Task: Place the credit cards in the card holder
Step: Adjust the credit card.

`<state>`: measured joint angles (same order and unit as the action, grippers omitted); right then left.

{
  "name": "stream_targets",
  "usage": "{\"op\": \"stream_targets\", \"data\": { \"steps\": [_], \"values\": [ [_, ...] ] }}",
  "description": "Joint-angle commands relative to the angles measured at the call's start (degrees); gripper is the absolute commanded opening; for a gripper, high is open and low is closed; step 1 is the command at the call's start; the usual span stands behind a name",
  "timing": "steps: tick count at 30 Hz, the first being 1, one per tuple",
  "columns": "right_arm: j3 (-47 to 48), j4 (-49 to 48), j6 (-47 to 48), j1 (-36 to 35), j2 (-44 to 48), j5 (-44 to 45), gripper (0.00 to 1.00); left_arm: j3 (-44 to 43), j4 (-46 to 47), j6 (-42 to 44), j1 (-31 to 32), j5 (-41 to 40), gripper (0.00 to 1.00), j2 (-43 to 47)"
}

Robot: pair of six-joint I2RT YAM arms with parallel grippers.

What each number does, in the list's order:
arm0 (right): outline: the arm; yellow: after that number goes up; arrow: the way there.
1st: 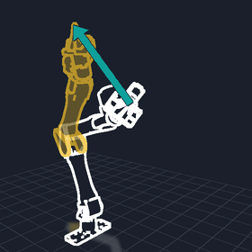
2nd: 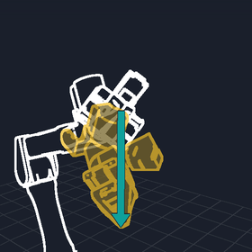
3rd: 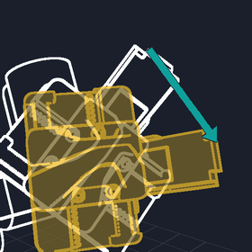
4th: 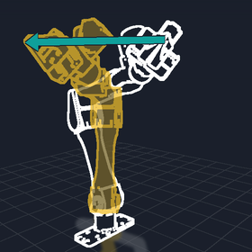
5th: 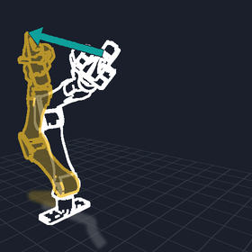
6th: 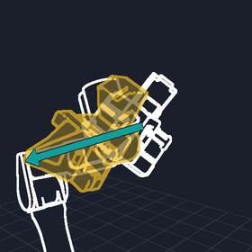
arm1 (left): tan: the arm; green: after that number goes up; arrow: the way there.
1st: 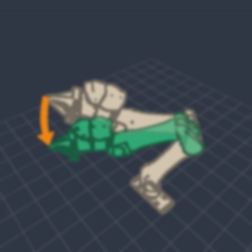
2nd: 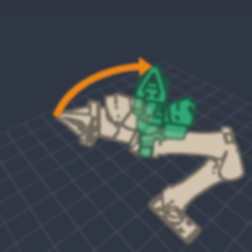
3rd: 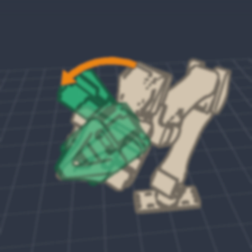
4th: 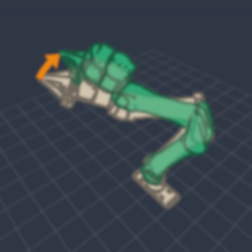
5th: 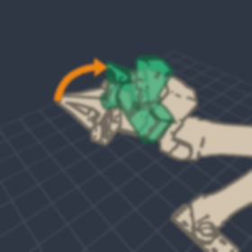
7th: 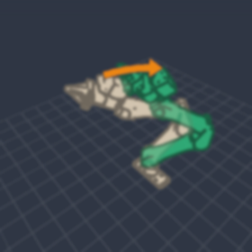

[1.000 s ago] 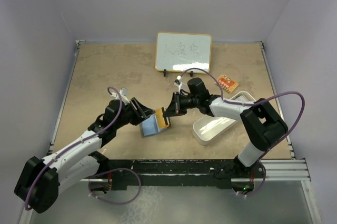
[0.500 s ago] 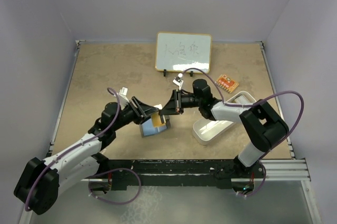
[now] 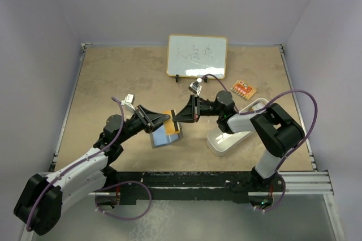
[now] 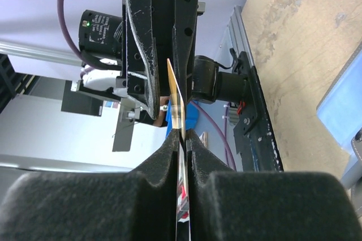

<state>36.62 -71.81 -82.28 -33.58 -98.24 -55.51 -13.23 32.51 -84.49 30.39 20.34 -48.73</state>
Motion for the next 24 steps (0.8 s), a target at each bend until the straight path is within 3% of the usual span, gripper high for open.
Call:
{"op": "stream_targets", "data": {
  "steps": [1, 11, 18, 24],
  "values": [
    [-0.3, -5.2, -0.7, 1.2, 0.1, -1.9, 0.10, -1.0, 8.4, -2.5, -0.2, 1.9, 0.16, 1.4],
    [-0.6, -4.5, 0.2, 2.0, 0.2, -2.9, 0.19, -0.5, 11.3, -3.8, -0.2, 2.1, 0.10, 1.1],
    [-0.6, -5.6, -0.4, 2.8, 0.0, -3.6, 0.09, -0.2, 11.8, -3.3, -0.2, 2.5, 0.00, 0.3],
    [-1.9, -6.2, -0.7, 4.4, 0.1, -4.2, 0.06, -0.5, 7.6, -0.5, -0.2, 2.1, 0.00, 1.2]
  ]
}}
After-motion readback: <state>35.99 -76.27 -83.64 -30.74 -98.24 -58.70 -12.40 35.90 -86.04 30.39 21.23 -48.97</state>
